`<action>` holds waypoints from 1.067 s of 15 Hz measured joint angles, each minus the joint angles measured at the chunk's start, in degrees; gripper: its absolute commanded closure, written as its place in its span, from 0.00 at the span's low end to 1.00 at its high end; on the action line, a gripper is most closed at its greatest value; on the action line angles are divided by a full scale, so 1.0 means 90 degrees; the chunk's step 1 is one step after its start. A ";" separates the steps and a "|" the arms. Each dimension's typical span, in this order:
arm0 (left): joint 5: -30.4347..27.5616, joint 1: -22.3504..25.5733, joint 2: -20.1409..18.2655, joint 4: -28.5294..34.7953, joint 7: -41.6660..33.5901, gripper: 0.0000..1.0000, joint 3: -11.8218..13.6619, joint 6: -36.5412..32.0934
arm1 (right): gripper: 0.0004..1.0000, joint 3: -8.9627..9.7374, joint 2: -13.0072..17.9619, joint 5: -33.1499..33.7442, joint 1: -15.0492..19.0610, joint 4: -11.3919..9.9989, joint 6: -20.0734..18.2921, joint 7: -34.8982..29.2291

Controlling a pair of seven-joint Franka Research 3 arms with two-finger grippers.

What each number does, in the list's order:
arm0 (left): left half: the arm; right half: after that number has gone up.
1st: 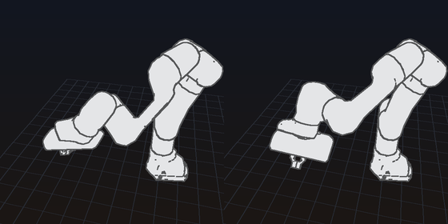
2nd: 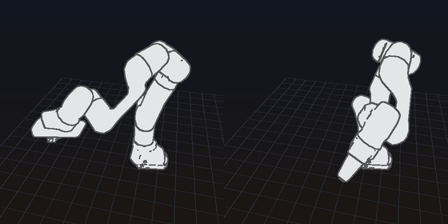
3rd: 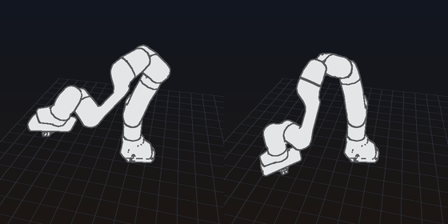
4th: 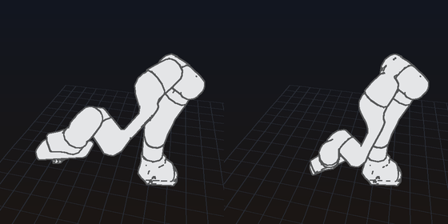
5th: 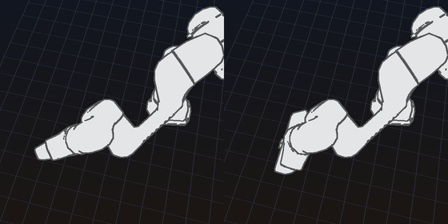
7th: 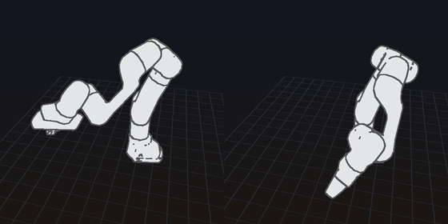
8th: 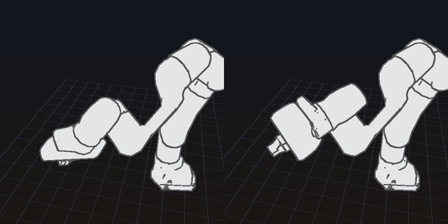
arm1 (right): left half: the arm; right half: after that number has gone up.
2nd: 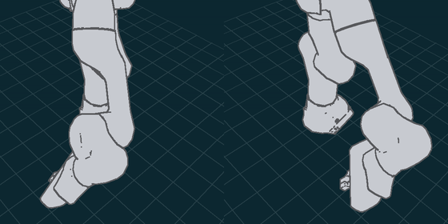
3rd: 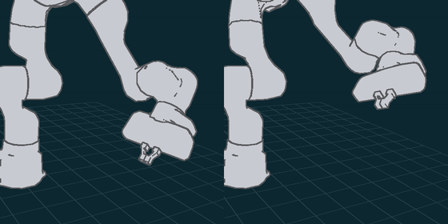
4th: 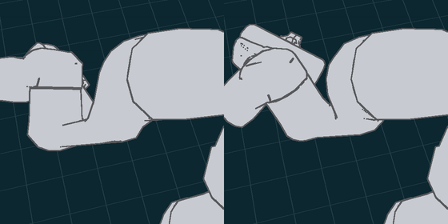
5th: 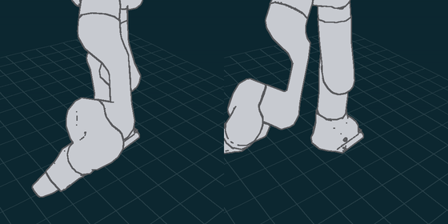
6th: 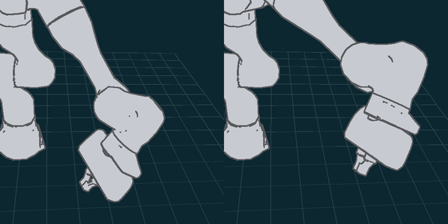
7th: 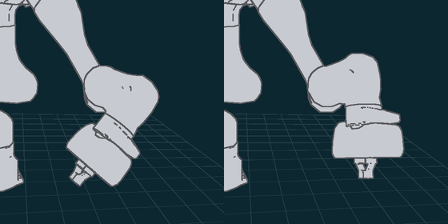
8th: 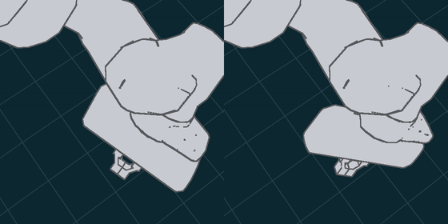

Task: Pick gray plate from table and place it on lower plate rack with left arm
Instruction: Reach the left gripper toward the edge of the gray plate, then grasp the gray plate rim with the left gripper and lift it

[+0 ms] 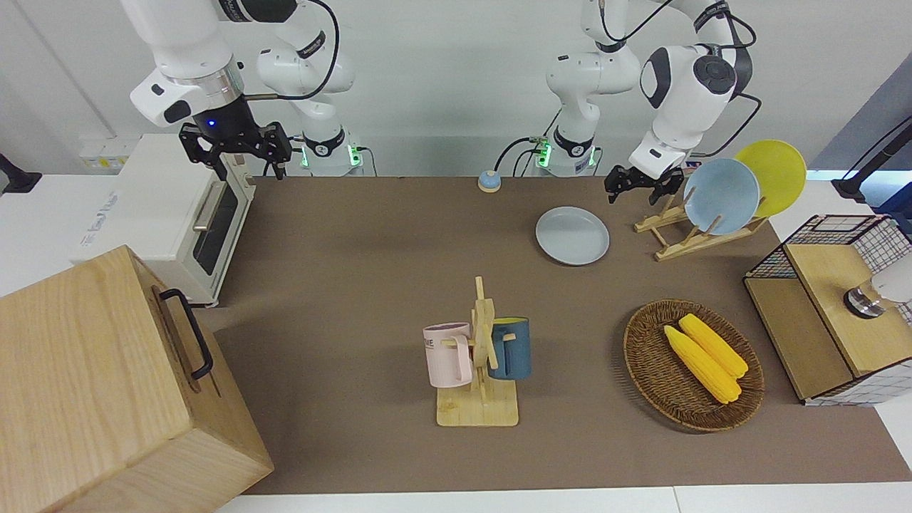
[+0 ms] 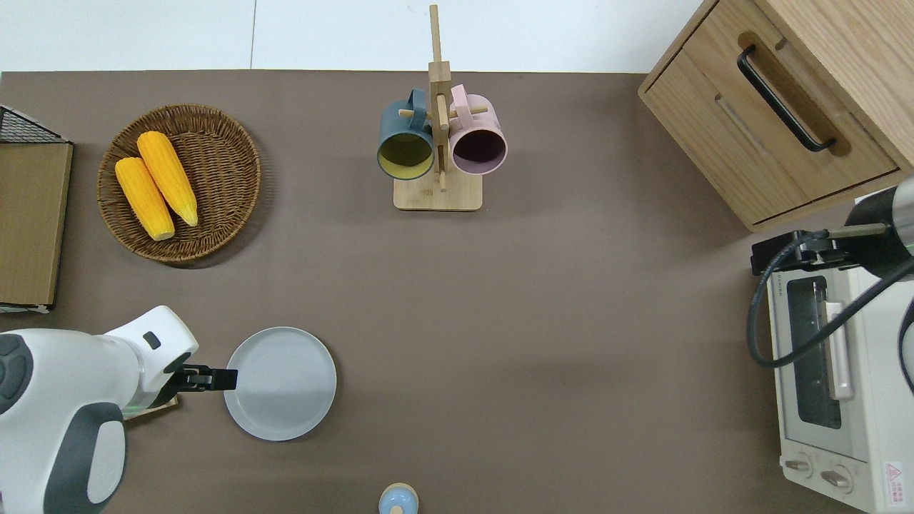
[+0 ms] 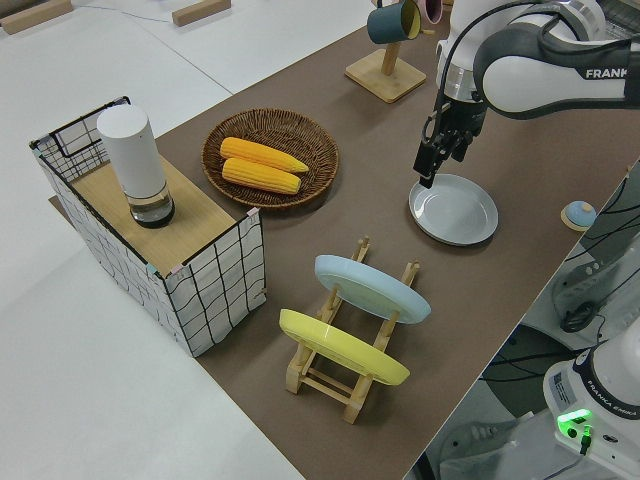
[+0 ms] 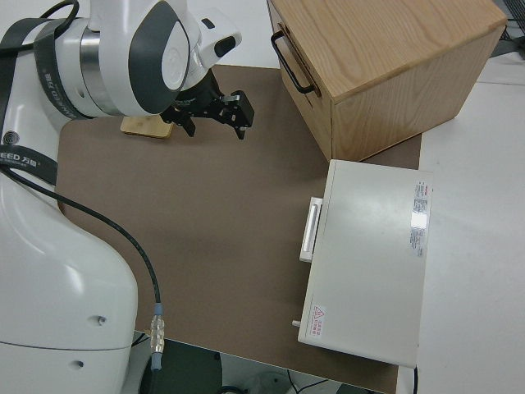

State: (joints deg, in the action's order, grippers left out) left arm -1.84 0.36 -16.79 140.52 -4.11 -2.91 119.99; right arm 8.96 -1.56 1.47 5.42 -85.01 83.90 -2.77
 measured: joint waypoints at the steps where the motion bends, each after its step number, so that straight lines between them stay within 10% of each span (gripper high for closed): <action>1: 0.0000 -0.0023 0.0001 0.0141 0.0007 0.00 -0.0007 0.0169 | 0.02 0.0000 0.0000 0.0000 0.0000 0.0000 0.0000 0.0000; 16: -0.0002 -0.0184 0.1009 0.1074 0.0031 0.05 -0.0027 0.2472 | 0.02 0.0000 0.0000 0.0000 0.0000 0.0000 0.0000 0.0000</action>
State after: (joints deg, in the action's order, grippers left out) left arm -1.85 -1.30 -7.71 150.18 -3.83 -3.15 142.24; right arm 8.96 -1.56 1.47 5.42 -85.01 83.90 -2.77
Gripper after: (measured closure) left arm 0.009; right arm 0.013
